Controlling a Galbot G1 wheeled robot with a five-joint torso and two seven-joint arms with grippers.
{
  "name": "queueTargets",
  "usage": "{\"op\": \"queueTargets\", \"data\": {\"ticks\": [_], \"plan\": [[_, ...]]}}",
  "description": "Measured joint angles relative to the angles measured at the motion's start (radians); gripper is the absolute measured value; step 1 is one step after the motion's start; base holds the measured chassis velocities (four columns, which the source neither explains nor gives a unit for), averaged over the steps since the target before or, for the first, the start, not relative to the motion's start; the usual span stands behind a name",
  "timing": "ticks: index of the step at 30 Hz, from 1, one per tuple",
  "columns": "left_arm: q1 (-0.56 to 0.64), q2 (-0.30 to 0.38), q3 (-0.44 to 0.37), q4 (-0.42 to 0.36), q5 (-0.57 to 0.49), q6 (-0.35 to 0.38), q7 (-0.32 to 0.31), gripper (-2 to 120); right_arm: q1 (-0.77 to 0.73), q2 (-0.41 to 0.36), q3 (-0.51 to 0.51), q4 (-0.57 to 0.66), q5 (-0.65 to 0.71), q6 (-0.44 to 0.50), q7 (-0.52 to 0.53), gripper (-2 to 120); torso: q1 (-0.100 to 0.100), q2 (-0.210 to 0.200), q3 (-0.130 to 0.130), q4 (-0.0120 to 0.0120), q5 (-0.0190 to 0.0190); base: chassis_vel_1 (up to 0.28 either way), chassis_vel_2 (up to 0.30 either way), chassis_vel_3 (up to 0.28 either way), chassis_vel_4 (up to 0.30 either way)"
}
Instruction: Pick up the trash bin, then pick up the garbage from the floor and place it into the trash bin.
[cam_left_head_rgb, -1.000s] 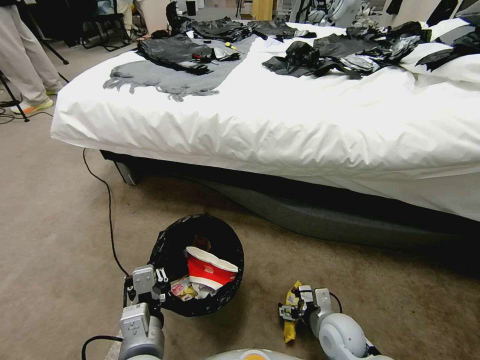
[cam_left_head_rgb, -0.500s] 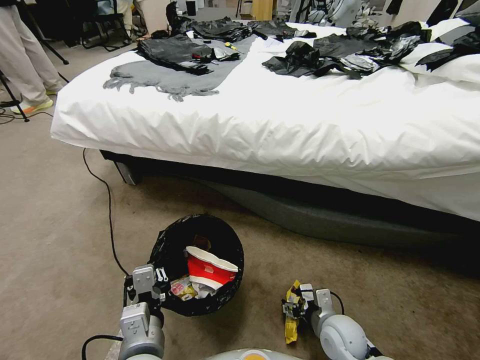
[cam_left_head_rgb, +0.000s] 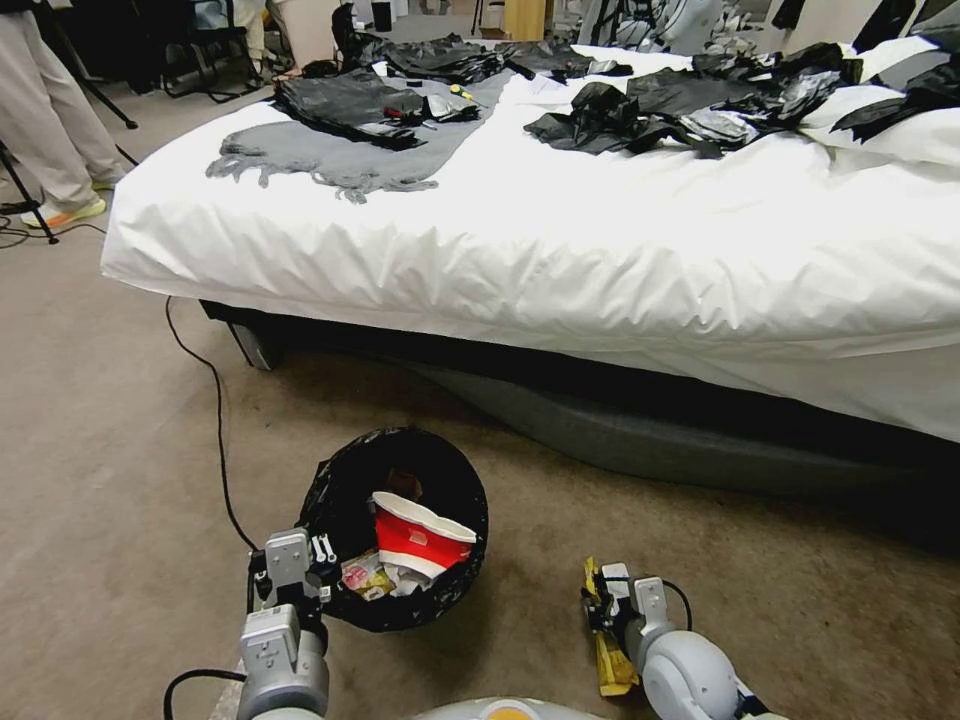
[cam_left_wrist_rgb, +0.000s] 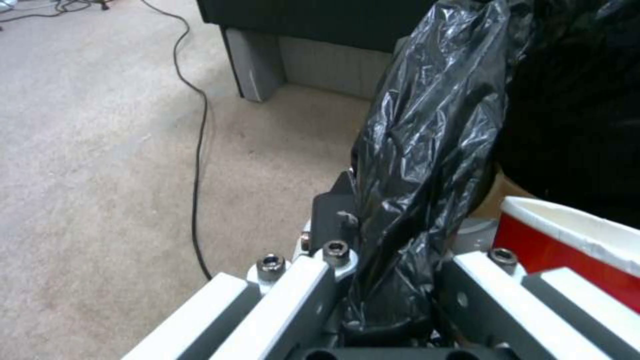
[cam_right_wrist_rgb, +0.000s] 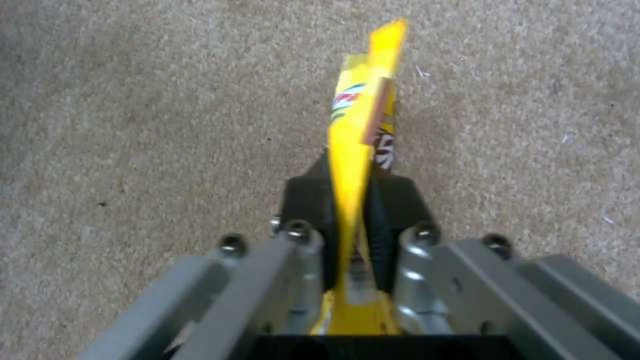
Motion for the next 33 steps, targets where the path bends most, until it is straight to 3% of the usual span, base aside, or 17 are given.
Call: {"op": "queueTargets", "data": {"ticks": [2, 12, 18, 21, 22, 24, 26, 28, 33], "plan": [[0.001, 0.000, 0.000, -0.003, 0.000, -0.001, 0.000, 1, -0.001, 0.000, 0.000, 0.000, -0.007, 0.007, -0.004, 0, 0.000, 0.000, 0.000, 0.0000, 0.0000, 0.000, 0.000, 0.000, 0.000], [0.003, 0.001, 0.001, -0.008, 0.001, -0.002, 0.000, 1, -0.008, -0.013, 0.007, 0.031, -0.028, 0.045, -0.007, 0, 0.000, 0.000, 0.000, -0.0001, 0.0002, 0.000, 0.000, 0.000, 0.000], [0.001, 0.002, 0.005, -0.006, 0.002, -0.001, 0.000, 1, -0.025, -0.043, 0.028, 0.195, -0.075, 0.133, -0.010, 0, 0.000, 0.000, 0.000, 0.0000, 0.0000, 0.000, 0.000, 0.000, 0.000], [-0.001, 0.002, 0.014, 0.000, 0.003, 0.004, 0.001, 1, -0.014, -0.055, 0.034, 0.294, -0.193, 0.317, -0.048, 0, 0.000, 0.000, 0.000, 0.0000, -0.0001, 0.000, 0.000, 0.000, 0.000], [-0.001, 0.002, 0.014, 0.000, 0.003, 0.004, 0.001, 1, -0.014, -0.055, 0.034, 0.294, -0.193, 0.317, -0.048, 0, 0.000, 0.000, 0.000, 0.0000, -0.0001, 0.000, 0.000, 0.000, 0.000], [-0.004, 0.010, 0.017, 0.002, 0.007, 0.013, 0.002, 1, 0.021, -0.063, 0.040, 0.387, -0.269, 0.523, -0.146, 0, 0.000, 0.000, 0.000, 0.0000, 0.0000, 0.000, 0.000, 0.000, 0.000], [-0.005, 0.010, 0.017, 0.002, 0.007, 0.014, 0.002, 1, 0.030, -0.065, 0.042, 0.406, -0.279, 0.560, -0.170, 0, 0.000, 0.000, 0.000, 0.0001, -0.0001, 0.000, 0.000, 0.000, 0.000], [-0.006, 0.011, 0.019, -0.001, 0.007, 0.020, 0.005, 1, 0.074, -0.073, 0.044, 0.481, -0.313, 0.695, -0.301, 0, 0.000, 0.000, 0.000, 0.0001, 0.0000, 0.000, 0.000, 0.000, 0.000], [-0.003, 0.008, 0.028, -0.009, 0.005, 0.031, 0.018, 1, 0.120, -0.083, 0.018, 0.546, -0.325, 0.759, -0.402, 0, 0.000, 0.000, 0.000, 0.0001, -0.0001, 0.000, 0.000, 0.000, 0.000]]}}
